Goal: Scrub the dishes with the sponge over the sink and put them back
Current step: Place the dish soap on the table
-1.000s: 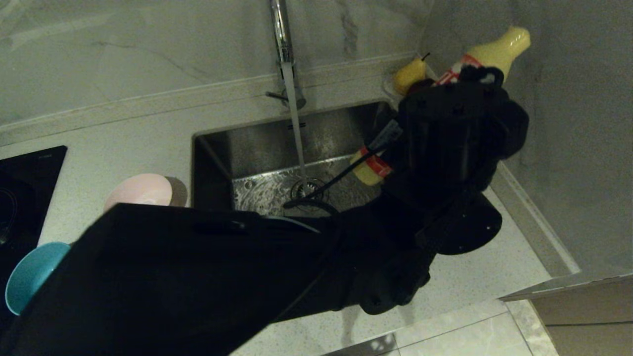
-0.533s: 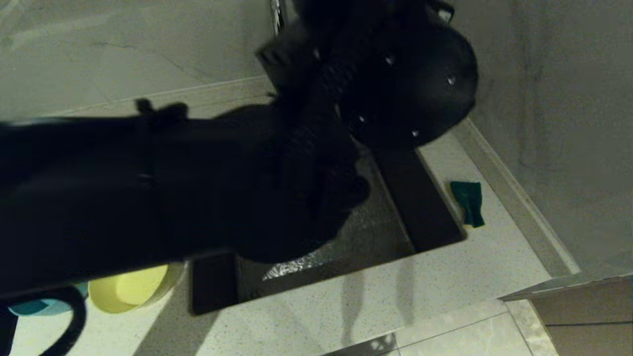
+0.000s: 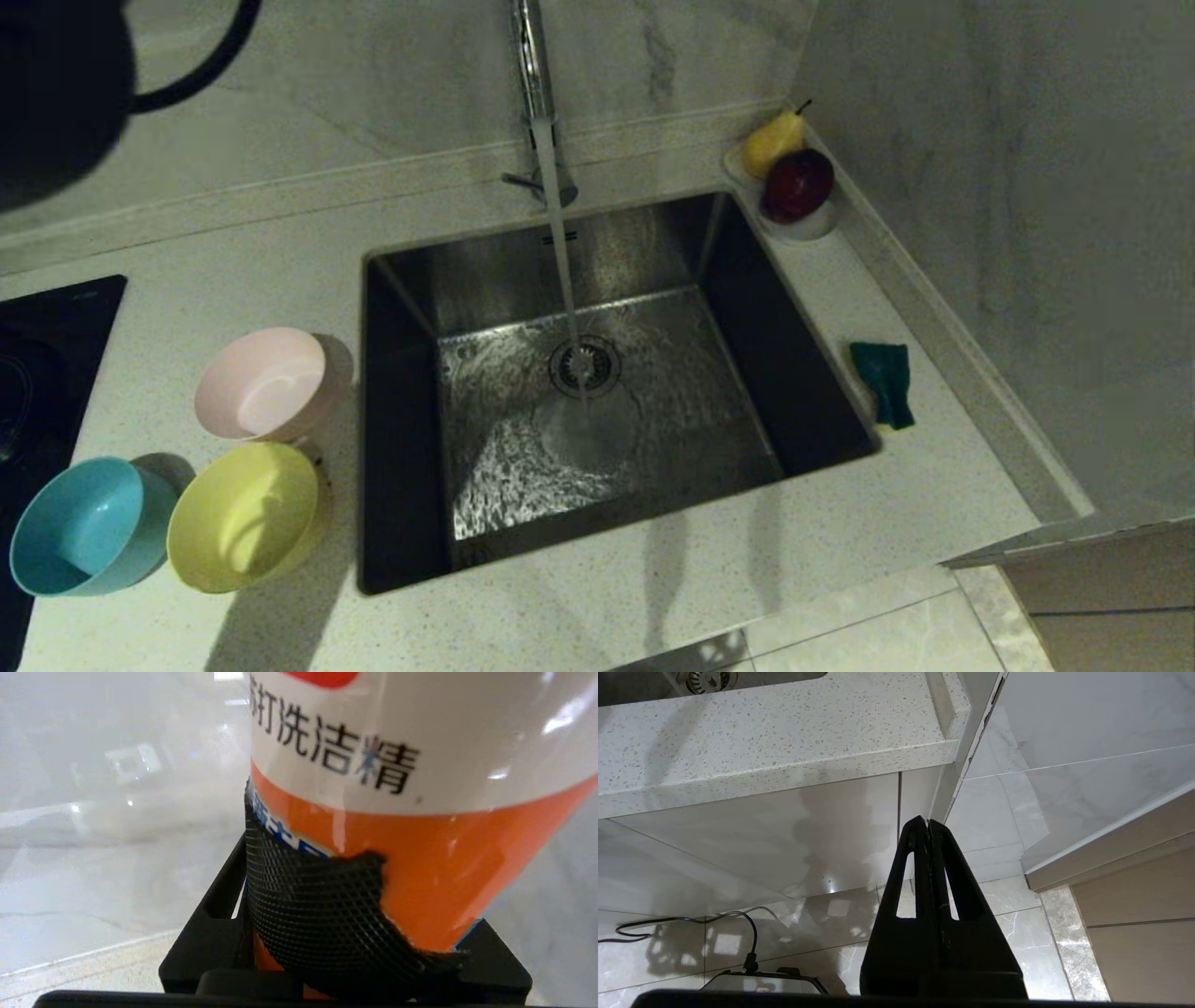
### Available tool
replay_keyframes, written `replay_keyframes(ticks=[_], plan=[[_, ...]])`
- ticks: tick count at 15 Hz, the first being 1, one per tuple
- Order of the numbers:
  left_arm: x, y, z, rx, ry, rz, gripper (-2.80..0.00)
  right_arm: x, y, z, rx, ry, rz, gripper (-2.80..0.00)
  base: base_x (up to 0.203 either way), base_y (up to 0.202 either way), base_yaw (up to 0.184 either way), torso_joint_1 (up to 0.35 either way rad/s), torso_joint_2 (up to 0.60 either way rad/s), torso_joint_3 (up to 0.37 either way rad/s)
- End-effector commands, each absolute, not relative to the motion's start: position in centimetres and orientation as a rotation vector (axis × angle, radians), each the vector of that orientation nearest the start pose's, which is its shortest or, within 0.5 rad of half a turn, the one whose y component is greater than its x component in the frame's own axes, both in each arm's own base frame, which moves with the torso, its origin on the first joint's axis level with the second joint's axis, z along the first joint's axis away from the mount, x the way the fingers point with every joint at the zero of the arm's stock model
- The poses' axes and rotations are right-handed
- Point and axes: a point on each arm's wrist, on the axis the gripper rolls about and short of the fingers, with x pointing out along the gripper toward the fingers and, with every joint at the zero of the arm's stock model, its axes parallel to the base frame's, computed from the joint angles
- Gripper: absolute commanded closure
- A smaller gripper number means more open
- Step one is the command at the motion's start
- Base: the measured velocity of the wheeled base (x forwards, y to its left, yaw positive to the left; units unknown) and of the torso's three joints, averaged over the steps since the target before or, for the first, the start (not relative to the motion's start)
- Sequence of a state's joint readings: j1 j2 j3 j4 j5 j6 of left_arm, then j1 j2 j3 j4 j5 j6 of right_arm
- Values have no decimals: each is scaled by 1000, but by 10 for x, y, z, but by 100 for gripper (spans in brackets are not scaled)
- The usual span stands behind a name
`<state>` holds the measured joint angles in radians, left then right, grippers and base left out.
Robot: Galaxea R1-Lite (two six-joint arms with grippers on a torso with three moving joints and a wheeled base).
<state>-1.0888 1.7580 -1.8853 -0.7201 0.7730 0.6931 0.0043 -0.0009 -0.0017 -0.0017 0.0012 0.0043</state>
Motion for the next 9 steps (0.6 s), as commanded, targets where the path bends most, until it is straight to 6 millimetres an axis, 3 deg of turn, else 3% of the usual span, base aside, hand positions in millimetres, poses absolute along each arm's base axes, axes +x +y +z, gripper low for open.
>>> replay_keyframes(ticks=[1,5,9], plan=[[134,-207,484,-68,-599,-61,0,-23,0,76,5,-5,6,0,0,0,0,0,0,0],[143,-148,500,-111,-608,38,0,-23,0,76,5,-5,6,0,0,0,0,0,0,0],[166,-88,505,-87,-652,242,0,-23,0,76,5,-5,6,0,0,0,0,0,0,0]])
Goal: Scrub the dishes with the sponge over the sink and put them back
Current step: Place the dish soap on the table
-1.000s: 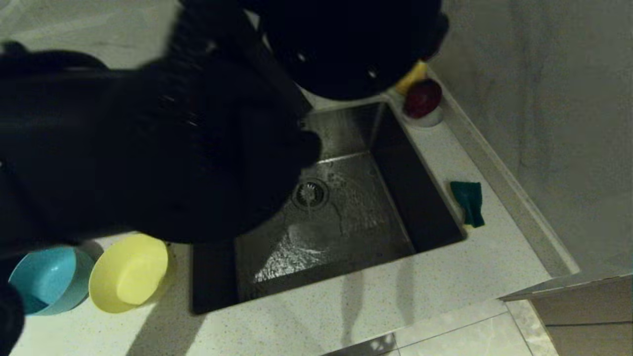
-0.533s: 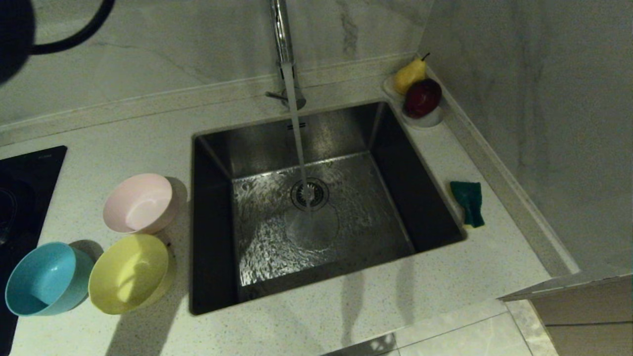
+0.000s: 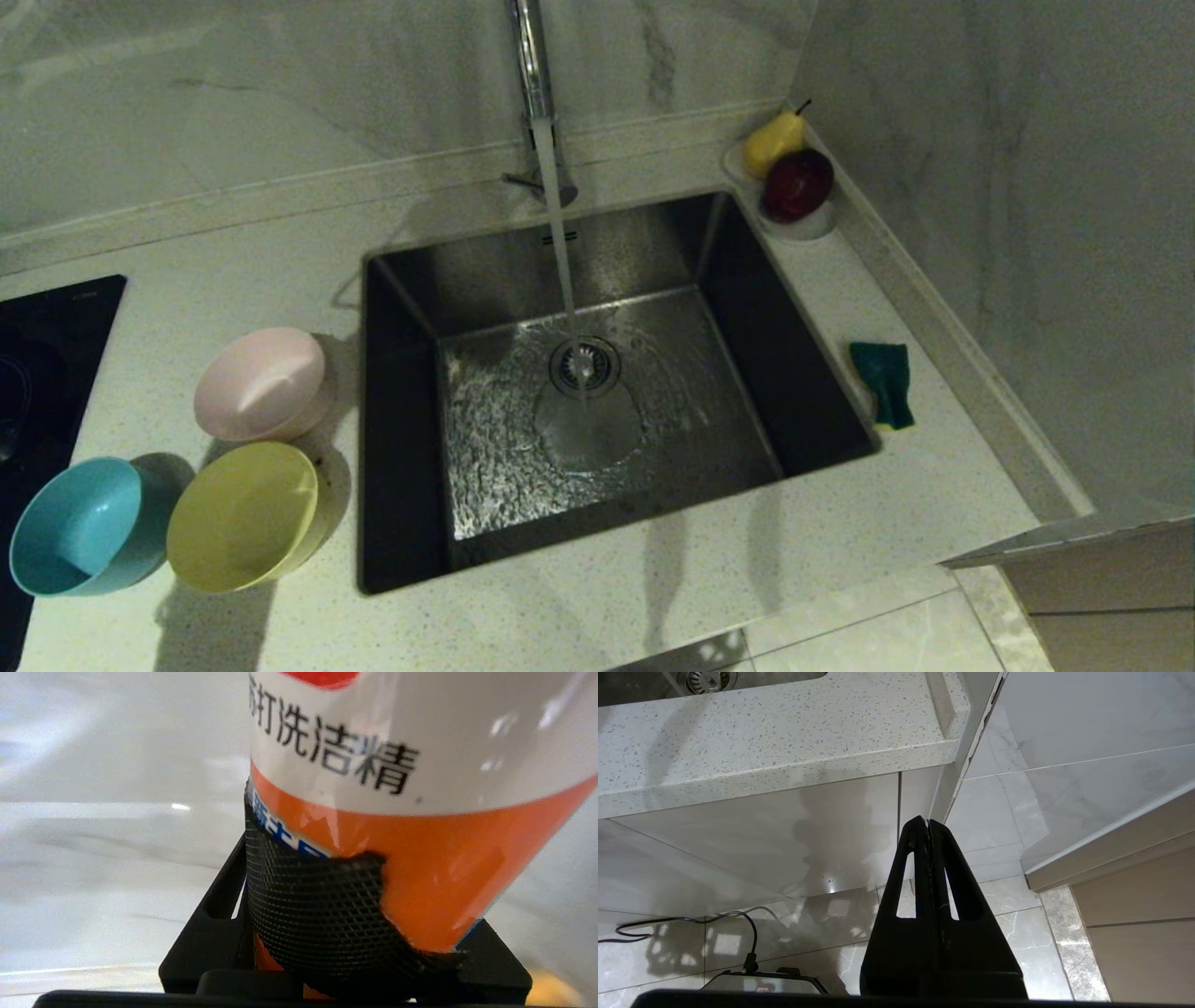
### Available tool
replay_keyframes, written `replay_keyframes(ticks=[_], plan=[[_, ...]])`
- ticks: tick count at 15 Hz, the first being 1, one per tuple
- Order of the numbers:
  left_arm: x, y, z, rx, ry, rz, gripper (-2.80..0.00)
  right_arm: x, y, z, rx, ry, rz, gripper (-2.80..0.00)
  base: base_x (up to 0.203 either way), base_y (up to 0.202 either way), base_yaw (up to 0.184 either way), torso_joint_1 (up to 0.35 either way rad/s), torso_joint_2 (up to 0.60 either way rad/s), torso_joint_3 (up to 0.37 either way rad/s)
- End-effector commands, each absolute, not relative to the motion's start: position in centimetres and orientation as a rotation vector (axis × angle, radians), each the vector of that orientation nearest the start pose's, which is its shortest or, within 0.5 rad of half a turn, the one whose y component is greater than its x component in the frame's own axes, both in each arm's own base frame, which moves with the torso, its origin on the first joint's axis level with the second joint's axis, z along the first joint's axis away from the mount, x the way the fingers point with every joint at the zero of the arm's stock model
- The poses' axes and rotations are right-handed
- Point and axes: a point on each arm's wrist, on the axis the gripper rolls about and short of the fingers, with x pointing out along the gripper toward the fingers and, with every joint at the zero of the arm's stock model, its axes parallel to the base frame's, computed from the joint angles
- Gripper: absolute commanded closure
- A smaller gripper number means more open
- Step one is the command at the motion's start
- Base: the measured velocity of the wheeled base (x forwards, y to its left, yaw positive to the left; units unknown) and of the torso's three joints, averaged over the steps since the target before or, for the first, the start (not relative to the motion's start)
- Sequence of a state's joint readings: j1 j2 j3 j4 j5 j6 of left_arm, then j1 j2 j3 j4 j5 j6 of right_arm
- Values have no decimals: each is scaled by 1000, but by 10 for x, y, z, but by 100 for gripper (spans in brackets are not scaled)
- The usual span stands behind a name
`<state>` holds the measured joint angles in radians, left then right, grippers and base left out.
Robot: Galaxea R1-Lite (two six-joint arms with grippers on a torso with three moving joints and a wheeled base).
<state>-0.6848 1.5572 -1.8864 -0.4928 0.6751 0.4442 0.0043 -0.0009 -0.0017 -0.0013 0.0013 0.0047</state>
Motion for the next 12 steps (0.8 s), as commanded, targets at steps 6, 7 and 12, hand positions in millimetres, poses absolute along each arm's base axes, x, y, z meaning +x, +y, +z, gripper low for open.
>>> replay_keyframes(ticks=[6,7,12], plan=[[197,-4,493,-119,-630,542,0,-23,0,76,5,-5,6,0,0,0,0,0,0,0],[205,9,487,-137,-620,587,0,-23,0,76,5,-5,6,0,0,0,0,0,0,0],[239,79,442,-163,-519,769,0,-23,0,76,5,-5,6,0,0,0,0,0,0,0]])
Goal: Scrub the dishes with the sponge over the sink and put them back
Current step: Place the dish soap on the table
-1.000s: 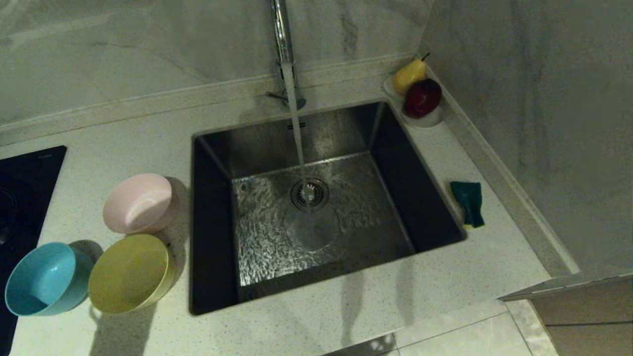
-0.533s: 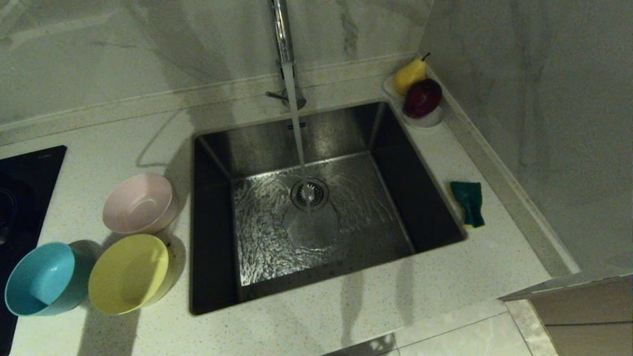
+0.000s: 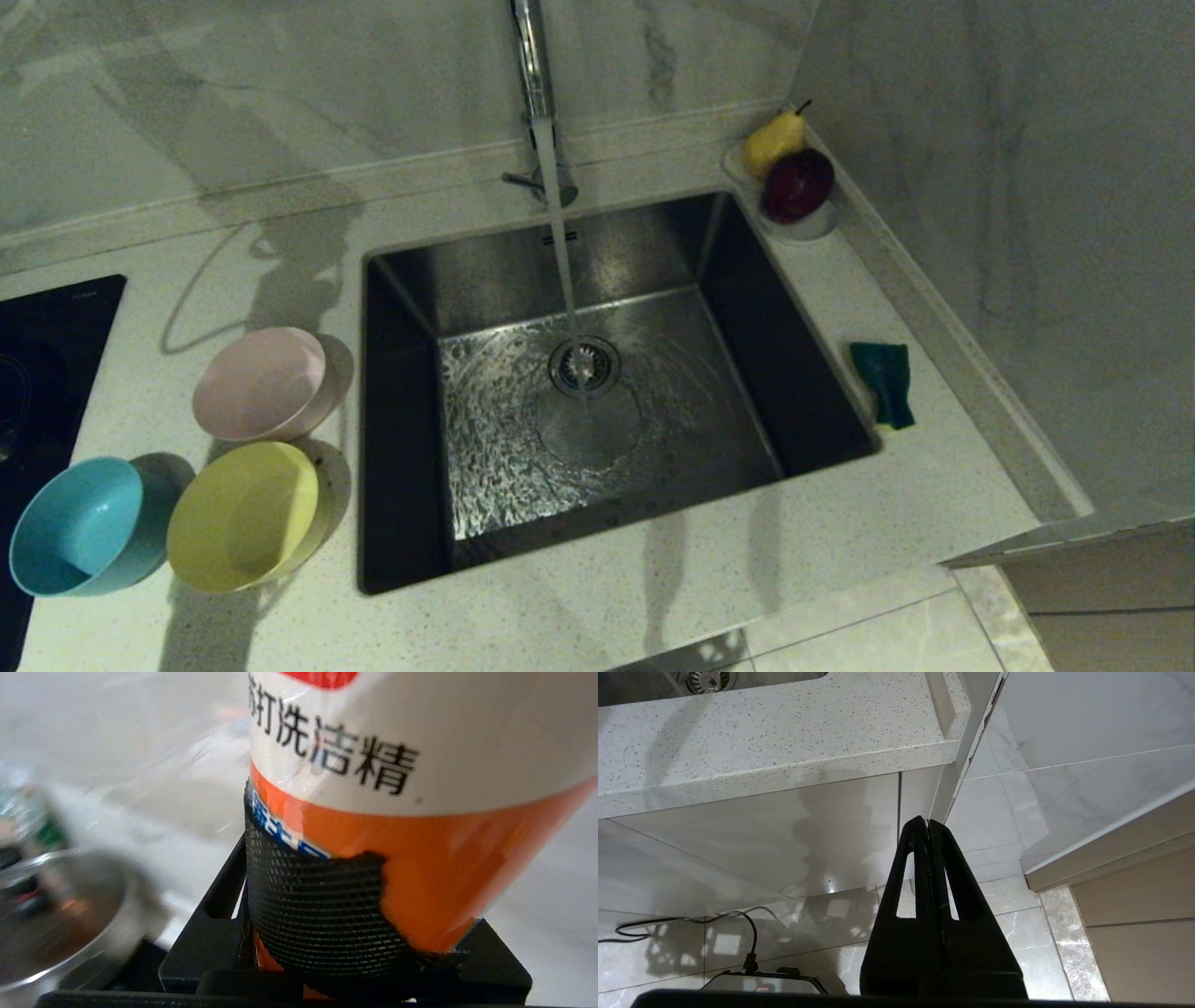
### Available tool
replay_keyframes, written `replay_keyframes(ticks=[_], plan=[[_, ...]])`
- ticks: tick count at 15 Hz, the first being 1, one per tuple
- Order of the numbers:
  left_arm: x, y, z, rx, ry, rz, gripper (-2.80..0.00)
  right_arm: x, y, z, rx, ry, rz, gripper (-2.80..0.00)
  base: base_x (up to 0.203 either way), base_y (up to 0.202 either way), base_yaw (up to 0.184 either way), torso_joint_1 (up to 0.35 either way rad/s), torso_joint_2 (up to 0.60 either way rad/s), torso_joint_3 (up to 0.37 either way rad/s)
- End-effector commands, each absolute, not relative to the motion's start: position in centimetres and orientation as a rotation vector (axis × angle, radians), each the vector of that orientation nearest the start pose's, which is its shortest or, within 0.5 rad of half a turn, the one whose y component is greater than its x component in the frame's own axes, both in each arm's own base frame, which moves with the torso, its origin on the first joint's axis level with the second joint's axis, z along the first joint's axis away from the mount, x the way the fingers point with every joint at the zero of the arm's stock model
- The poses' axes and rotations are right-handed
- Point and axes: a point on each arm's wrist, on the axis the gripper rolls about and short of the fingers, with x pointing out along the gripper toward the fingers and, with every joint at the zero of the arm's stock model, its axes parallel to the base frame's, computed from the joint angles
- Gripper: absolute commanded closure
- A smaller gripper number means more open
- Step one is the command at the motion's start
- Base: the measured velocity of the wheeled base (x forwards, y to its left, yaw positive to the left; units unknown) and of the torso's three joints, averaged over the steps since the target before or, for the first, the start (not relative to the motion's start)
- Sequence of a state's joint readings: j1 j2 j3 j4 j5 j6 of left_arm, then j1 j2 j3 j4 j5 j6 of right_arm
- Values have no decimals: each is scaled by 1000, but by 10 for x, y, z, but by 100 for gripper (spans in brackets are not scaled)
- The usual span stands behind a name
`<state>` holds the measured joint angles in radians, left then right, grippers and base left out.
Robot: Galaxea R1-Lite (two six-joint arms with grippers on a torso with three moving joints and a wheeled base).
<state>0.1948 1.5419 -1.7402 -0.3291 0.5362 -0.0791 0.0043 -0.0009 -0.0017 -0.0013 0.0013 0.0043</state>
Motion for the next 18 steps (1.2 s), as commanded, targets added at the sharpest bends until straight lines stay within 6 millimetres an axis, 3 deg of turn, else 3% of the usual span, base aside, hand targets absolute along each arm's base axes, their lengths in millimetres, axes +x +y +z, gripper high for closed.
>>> replay_keyframes(ticks=[1,4,6,10,15,18], plan=[[247,87,429,-187,-489,784,0,-23,0,76,5,-5,6,0,0,0,0,0,0,0],[265,109,392,-205,-382,843,0,-23,0,76,5,-5,6,0,0,0,0,0,0,0],[286,120,355,-223,-281,872,0,-23,0,76,5,-6,6,0,0,0,0,0,0,0],[325,135,311,-254,-254,934,0,-23,0,76,5,-6,6,0,0,0,0,0,0,0],[373,137,263,-241,-229,939,0,-23,0,76,5,-5,6,0,0,0,0,0,0,0],[400,132,251,-240,-247,930,0,-23,0,76,5,-5,6,0,0,0,0,0,0,0]])
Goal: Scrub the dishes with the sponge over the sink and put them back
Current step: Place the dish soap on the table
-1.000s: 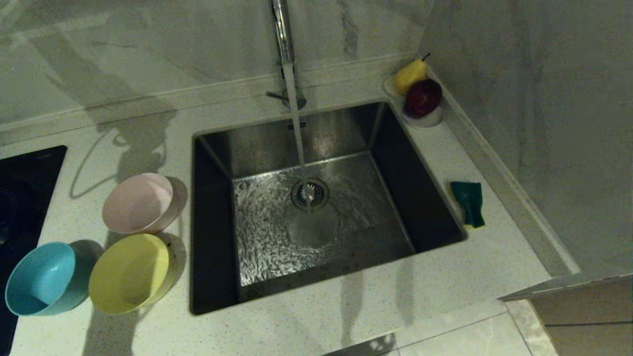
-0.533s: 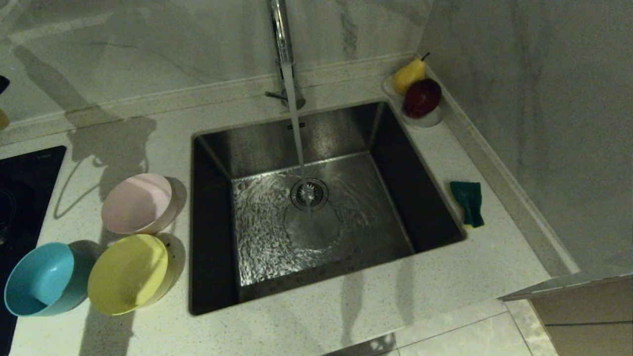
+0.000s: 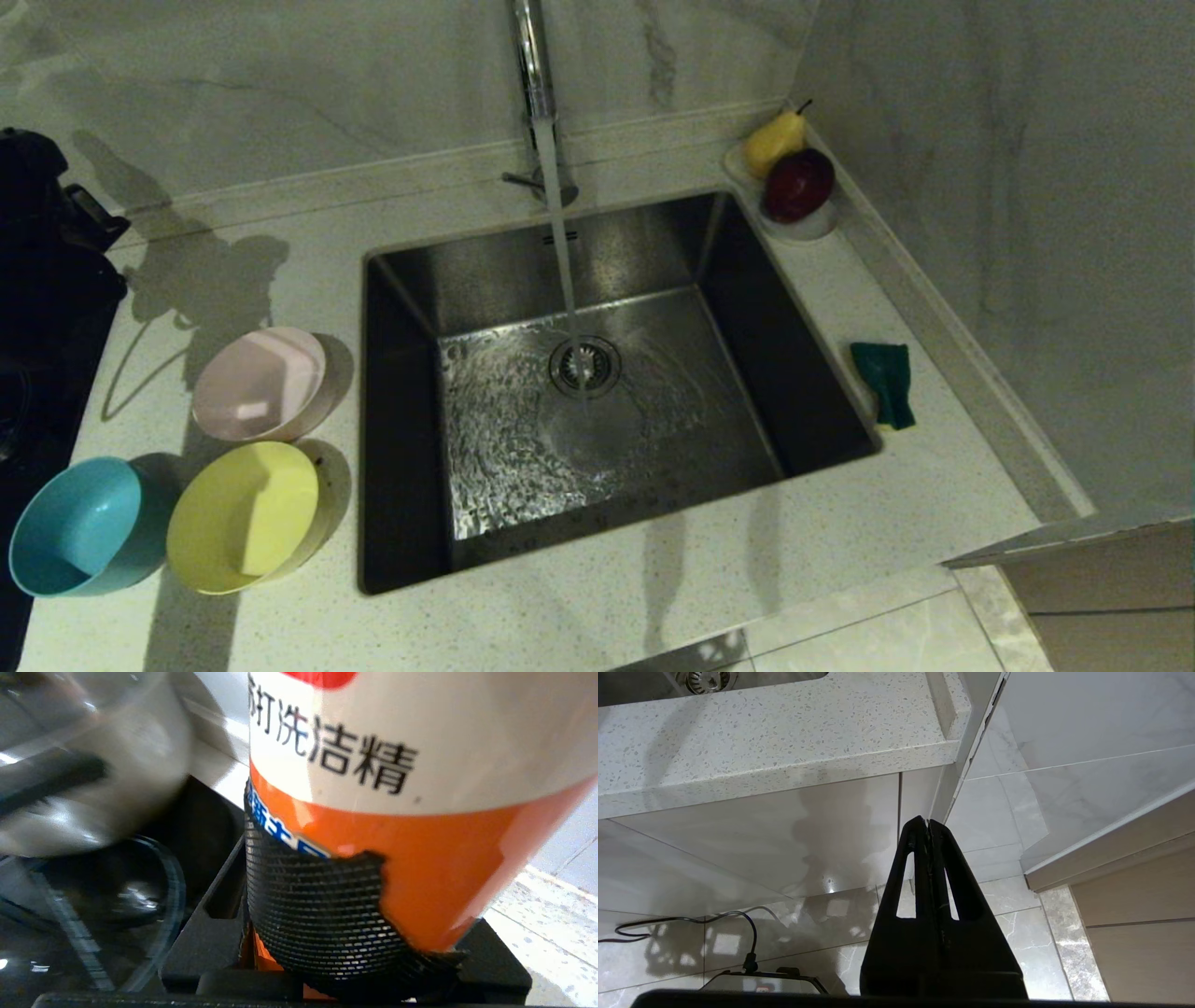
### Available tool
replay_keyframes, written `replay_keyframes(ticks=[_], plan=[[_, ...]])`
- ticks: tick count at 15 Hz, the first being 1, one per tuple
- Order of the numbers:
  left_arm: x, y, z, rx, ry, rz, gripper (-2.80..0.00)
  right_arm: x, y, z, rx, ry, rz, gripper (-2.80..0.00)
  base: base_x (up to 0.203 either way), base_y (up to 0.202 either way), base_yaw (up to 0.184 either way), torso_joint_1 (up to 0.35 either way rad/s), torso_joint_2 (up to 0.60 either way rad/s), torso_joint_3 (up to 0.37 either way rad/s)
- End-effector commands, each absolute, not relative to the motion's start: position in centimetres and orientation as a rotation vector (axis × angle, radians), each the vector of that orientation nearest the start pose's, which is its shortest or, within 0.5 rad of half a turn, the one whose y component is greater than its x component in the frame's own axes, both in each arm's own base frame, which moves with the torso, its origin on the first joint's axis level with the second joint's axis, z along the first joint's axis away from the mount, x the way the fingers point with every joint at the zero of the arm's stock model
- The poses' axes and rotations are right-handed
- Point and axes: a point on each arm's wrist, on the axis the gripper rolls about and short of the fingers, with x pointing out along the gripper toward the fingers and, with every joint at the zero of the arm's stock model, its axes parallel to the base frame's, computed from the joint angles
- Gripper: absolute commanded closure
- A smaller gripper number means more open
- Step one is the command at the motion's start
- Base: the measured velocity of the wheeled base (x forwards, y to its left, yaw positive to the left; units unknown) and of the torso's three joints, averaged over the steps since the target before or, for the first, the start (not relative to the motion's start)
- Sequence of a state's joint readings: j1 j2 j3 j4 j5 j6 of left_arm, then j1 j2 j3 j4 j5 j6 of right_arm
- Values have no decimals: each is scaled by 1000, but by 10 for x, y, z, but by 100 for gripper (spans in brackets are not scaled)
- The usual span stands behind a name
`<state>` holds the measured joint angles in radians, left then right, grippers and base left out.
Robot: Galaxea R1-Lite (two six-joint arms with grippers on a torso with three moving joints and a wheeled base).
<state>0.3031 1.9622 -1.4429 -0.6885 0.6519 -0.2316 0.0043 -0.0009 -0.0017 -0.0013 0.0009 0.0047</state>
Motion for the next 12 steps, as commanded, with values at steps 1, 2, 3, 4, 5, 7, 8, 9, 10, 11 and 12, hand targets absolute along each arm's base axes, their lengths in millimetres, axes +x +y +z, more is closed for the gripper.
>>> replay_keyframes(ticks=[1,2,3,4,5,7,8,9,10,11,12], plan=[[408,129,248,-241,-253,941,0,-23,0,76,5,-5,6,0,0,0,0,0,0,0],[414,128,244,-241,-253,941,0,-23,0,76,5,-5,6,0,0,0,0,0,0,0],[417,128,243,-239,-267,940,0,-23,0,76,5,-5,6,0,0,0,0,0,0,0],[422,129,241,-227,-273,939,0,-23,0,76,5,-5,6,0,0,0,0,0,0,0],[427,128,237,-222,-284,933,0,-23,0,76,5,-5,6,0,0,0,0,0,0,0],[433,124,234,-216,-329,944,0,-23,0,76,3,-5,6,0,0,0,0,0,0,0],[437,123,233,-209,-348,946,0,-23,0,76,5,-5,6,0,0,0,0,0,0,0],[439,121,233,-208,-376,943,0,-23,0,76,5,-5,6,0,0,0,0,0,0,0],[441,119,233,-211,-404,951,0,-23,0,76,5,-5,6,0,0,0,0,0,0,0],[442,118,232,-212,-425,962,0,-23,0,76,5,-5,6,0,0,0,0,0,0,0],[444,118,228,-206,-419,964,0,-23,0,76,5,-5,6,0,0,0,0,0,0,0]])
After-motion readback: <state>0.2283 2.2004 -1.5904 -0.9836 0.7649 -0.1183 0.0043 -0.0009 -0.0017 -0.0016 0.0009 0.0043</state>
